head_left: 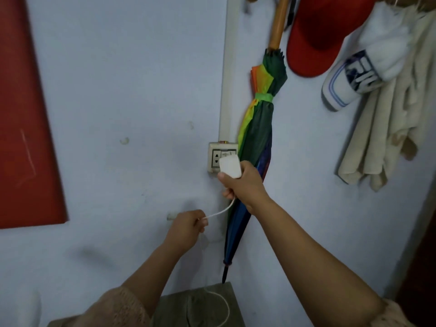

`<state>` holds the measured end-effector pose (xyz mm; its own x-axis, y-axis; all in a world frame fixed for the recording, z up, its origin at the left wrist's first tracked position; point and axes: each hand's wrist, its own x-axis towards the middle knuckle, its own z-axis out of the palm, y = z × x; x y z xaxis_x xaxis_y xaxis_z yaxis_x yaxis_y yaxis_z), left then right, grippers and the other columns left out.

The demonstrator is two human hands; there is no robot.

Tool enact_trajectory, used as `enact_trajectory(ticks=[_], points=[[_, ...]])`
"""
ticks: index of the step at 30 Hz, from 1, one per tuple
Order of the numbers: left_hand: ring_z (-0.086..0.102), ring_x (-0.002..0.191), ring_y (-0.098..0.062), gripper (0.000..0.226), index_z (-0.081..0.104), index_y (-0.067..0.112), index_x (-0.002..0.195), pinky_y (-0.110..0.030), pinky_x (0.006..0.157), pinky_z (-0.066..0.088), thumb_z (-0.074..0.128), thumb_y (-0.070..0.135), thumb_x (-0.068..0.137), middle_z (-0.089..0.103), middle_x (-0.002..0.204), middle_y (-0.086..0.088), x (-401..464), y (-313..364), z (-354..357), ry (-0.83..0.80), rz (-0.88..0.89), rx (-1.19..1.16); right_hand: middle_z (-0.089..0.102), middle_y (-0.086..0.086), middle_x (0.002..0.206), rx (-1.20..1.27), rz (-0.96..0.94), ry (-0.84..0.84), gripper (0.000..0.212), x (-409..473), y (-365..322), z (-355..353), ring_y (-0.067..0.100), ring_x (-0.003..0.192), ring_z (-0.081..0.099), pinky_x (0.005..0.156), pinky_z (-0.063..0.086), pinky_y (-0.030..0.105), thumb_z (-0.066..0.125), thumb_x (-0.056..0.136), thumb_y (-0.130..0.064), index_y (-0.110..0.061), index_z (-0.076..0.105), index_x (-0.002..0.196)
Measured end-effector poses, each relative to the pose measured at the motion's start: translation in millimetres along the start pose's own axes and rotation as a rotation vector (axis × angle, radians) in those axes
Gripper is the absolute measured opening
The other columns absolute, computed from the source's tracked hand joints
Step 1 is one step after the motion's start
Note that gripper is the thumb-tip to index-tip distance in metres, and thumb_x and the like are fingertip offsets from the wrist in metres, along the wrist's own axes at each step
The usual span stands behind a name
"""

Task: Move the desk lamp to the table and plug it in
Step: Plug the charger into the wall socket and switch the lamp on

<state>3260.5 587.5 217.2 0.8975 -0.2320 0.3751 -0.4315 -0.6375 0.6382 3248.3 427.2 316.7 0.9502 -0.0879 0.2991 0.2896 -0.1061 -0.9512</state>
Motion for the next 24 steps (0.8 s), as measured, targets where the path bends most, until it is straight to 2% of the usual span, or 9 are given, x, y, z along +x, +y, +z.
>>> enact_trajectory(ticks=[3,6,7,10,15,21,24], points=[[0.053,0.073,-0.019,0.022,0.049,0.014,0.073,-0.027,0.065,0.037,0.044,0.011,0.095,0.058,0.077,-0.007,5.6,1.6,11.1,-0.106,0.036,0.138,0.059,0.015,0.099,-0.199,0.035,0.034,0.034,20.6,1.4,-0.2,0.020,0.066,0.061,0.042,0.053,0.023,0.067,0.084,-0.019,-0.004,0.050,0.110],[0.058,0.080,-0.027,0.020,0.045,0.018,0.079,-0.032,0.069,0.044,0.039,0.011,0.096,0.062,0.085,-0.014,14.0,4.8,15.2,-0.142,0.075,0.228,0.061,0.016,0.104,-0.543,-0.019,0.082,0.039,39.1,2.4,0.6,0.029,0.088,0.065,0.065,0.061,0.044,0.071,0.078,-0.020,-0.002,0.056,0.109],[0.060,0.082,-0.030,0.019,0.045,0.018,0.080,-0.034,0.071,0.046,0.038,0.009,0.095,0.065,0.089,-0.016,17.4,5.6,15.5,-0.142,0.084,0.238,0.061,0.016,0.105,-0.611,-0.038,0.090,0.041,44.1,2.7,1.9,0.030,0.091,0.064,0.069,0.060,0.044,0.072,0.077,-0.020,-0.001,0.057,0.109],[0.061,0.083,-0.032,0.018,0.045,0.018,0.082,-0.035,0.071,0.047,0.038,0.007,0.094,0.067,0.092,-0.018,27.0,6.2,15.6,-0.123,0.093,0.259,0.062,0.017,0.110,-0.735,-0.087,0.089,0.043,57.3,2.3,6.8,0.029,0.098,0.062,0.068,0.054,0.031,0.073,0.077,-0.019,0.000,0.057,0.112],[0.059,0.077,-0.032,0.017,0.055,0.011,0.089,-0.029,0.064,0.041,0.040,0.011,0.095,0.067,0.090,-0.019,39.2,0.0,16.0,-0.074,0.072,0.204,0.062,0.017,0.106,-0.797,-0.107,0.042,0.030,74.1,-1.8,15.3,0.029,0.093,0.061,0.067,0.051,0.030,0.070,0.079,-0.016,-0.001,0.060,0.102],[0.062,0.078,-0.031,0.015,0.058,0.008,0.090,-0.031,0.066,0.045,0.046,0.015,0.094,0.068,0.085,-0.016,44.5,-8.1,15.5,-0.043,0.053,0.142,0.061,0.016,0.094,-0.906,-0.135,0.034,0.024,82.0,-8.1,27.5,0.030,0.088,0.063,0.062,0.049,0.030,0.067,0.082,-0.017,0.000,0.060,0.097],[0.060,0.074,-0.026,0.015,0.060,0.010,0.086,-0.026,0.062,0.037,0.049,0.016,0.093,0.064,0.077,-0.010,45.9,-14.7,14.2,-0.029,0.030,0.124,0.064,0.018,0.096,-0.910,-0.129,0.050,0.022,87.7,-11.4,31.8,0.031,0.083,0.065,0.062,0.054,0.032,0.066,0.083,-0.013,0.001,0.060,0.099]])
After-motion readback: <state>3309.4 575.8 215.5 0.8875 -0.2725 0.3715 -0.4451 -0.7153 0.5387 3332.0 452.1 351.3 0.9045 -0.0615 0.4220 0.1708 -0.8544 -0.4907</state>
